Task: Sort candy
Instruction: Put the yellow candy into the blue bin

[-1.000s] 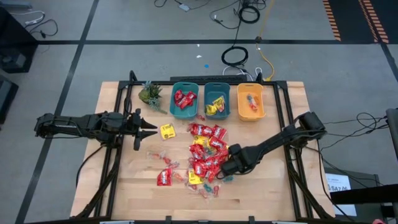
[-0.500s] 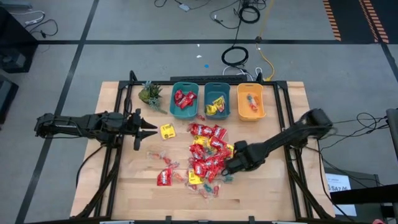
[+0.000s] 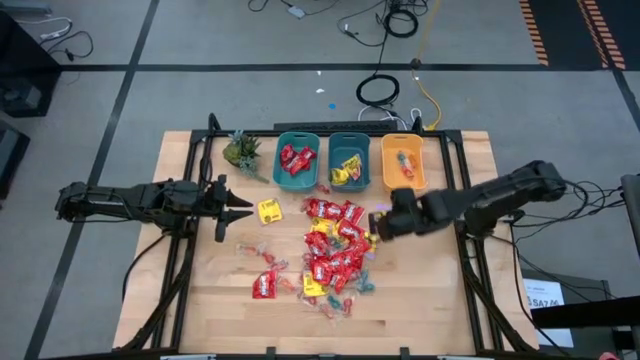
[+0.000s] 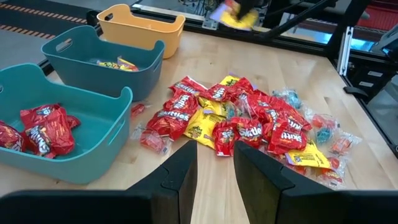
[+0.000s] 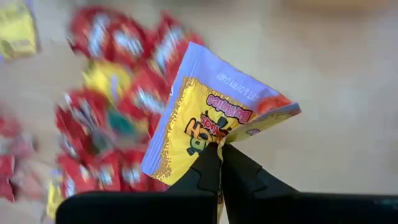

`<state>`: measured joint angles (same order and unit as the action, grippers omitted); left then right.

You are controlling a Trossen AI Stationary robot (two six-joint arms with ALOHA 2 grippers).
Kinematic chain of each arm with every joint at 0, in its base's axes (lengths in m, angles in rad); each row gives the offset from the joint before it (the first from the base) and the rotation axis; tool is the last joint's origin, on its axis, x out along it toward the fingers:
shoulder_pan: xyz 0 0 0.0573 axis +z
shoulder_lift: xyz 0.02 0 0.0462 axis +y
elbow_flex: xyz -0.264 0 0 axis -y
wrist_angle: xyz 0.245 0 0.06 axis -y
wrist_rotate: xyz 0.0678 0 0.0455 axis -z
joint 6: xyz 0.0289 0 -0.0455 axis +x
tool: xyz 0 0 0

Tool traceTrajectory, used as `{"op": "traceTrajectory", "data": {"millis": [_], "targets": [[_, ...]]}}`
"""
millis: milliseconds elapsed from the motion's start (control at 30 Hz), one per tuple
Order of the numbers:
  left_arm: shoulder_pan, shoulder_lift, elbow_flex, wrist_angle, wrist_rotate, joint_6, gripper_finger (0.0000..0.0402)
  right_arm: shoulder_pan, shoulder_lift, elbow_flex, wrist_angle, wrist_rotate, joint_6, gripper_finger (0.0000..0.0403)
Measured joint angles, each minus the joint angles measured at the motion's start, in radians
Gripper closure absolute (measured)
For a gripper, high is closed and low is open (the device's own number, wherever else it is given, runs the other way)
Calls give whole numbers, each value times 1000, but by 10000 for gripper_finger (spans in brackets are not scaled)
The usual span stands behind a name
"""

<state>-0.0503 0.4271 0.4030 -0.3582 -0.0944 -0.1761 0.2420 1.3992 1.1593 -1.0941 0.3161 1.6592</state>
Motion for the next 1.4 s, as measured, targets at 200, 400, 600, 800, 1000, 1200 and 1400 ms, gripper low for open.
{"op": "traceTrajectory", "data": {"millis": [200, 400, 600, 800, 1000, 1200, 1400], "targets": [[0, 0, 0, 2, 0, -1, 288, -254, 34, 81, 80, -3, -396, 403], [0, 0, 0, 2, 0, -1, 288, -510, 97, 107, 293, -81, -733, 403], [0, 0, 0, 3, 0, -1, 288, -687, 190, 107, 509, -204, -924, 402], [0, 0, 0, 4, 0, -2, 288, -765, 273, 107, 604, -230, -998, 366], [0, 0, 0, 4, 0, -2, 288, -785, 301, 107, 629, -267, -1003, 295], [0, 0, 0, 4, 0, -1, 288, -785, 301, 107, 632, -267, -1018, 243], [0, 0, 0, 10, 0, -1, 288, -785, 300, 107, 631, -267, -1018, 223]]}}
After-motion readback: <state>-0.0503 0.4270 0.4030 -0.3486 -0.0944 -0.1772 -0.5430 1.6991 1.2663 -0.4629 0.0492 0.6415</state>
